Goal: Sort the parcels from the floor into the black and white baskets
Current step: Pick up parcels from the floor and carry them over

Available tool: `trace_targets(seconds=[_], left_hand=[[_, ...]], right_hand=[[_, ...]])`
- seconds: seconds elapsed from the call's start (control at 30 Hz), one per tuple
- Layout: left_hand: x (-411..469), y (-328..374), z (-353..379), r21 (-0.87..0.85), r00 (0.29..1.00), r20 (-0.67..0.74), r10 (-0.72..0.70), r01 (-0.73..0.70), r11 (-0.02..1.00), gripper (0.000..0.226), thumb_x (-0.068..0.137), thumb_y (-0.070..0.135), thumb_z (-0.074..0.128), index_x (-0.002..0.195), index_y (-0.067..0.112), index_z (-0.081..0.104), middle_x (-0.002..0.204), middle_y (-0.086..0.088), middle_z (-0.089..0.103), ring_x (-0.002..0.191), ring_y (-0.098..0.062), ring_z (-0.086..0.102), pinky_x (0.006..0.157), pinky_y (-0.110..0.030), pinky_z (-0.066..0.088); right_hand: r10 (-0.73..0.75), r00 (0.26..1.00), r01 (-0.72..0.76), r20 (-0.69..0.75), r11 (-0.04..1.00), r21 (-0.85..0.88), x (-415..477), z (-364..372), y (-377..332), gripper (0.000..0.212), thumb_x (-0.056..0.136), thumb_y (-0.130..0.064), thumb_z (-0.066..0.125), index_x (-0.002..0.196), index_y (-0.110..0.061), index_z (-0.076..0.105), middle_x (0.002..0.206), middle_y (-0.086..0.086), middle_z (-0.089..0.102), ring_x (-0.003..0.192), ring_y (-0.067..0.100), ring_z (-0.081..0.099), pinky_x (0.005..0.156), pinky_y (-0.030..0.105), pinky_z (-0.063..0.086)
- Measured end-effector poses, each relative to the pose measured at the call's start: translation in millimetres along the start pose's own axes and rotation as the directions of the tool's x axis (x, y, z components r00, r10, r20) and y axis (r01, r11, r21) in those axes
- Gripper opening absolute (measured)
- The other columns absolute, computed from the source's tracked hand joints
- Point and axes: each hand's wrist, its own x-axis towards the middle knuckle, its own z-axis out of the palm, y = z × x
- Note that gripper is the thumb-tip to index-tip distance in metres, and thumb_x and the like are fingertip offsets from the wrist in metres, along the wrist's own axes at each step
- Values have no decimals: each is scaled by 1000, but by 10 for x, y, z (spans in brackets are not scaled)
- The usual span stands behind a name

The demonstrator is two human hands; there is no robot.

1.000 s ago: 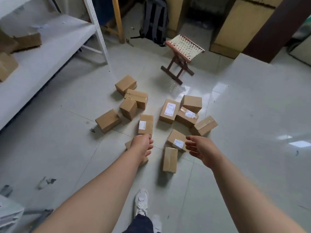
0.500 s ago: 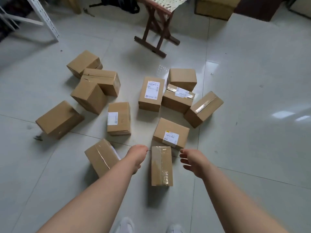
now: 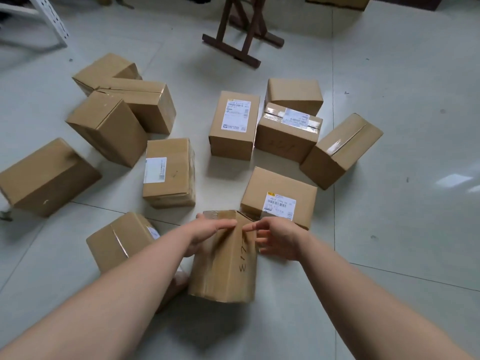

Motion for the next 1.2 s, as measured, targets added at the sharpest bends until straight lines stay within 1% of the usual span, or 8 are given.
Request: trace_targets(seconds=[0.17,0.37,0.47,0.67,0.83,0.97,1.1,1.2], left_hand=[[-111,-17,-136,0,998,64,17,-17,1000,74,73,54,75,133,18,50,133,-5,51,111,-24,54,84,-42,54],[-118,-30,-146,103,998,-34,-45,48,994,64,87,59,47,136,18,45,147,-8,39,138,-36,31,111,-56,24],[-130,-25,-96,155,994,-89,-61,74,985,30,99,34,42,119,14,50,134,-12,45,129,-39,41,104,-53,39],[3,67,51,290,965,-262,20,59,955,32,95,8,35,119,-4,52,100,-18,54,81,-29,55,67,-30,47],[65,454,279,315,870,-322,372,-272,909,50,101,16,34,150,12,30,153,-6,35,136,-25,37,104,-32,34],[200,607,542,314,882,-239,406,-326,892,47,102,18,33,148,12,35,153,-5,37,137,-23,37,108,-29,30],[248,683,685,278,883,-197,427,-367,888,40,101,17,33,138,14,48,143,-6,49,119,-22,49,90,-25,36],[271,695,690,244,877,-190,442,-394,886,41,101,20,33,141,19,42,141,-2,48,119,-20,48,89,-25,35]], right_hand=[[-11,1000,11,-12,1000,-14,134,74,34,19,88,-13,55,86,-16,74,89,5,67,83,17,56,89,30,42],[-34,997,39,-67,995,87,181,-9,110,28,91,-14,50,106,-9,74,93,11,55,85,23,49,80,33,39],[-67,995,76,-74,989,124,63,-29,69,31,94,-10,47,115,-4,69,100,11,68,87,22,61,74,29,45],[-207,919,258,-335,959,116,-88,-246,44,19,87,6,48,98,15,61,71,12,53,55,18,43,53,24,33],[-256,640,370,-724,929,-2,-125,-679,11,20,88,-8,43,82,-13,61,82,4,59,73,23,50,61,29,40],[-250,719,355,-649,934,34,-41,-796,55,41,95,-8,38,132,-12,55,114,1,56,100,17,49,80,27,38],[-267,795,408,-545,900,154,21,-803,26,30,92,-4,37,102,-13,63,86,5,65,72,14,50,69,25,38],[-291,778,480,-557,847,229,44,-845,-19,43,97,-12,36,137,-20,48,125,12,62,100,18,57,95,35,47]])
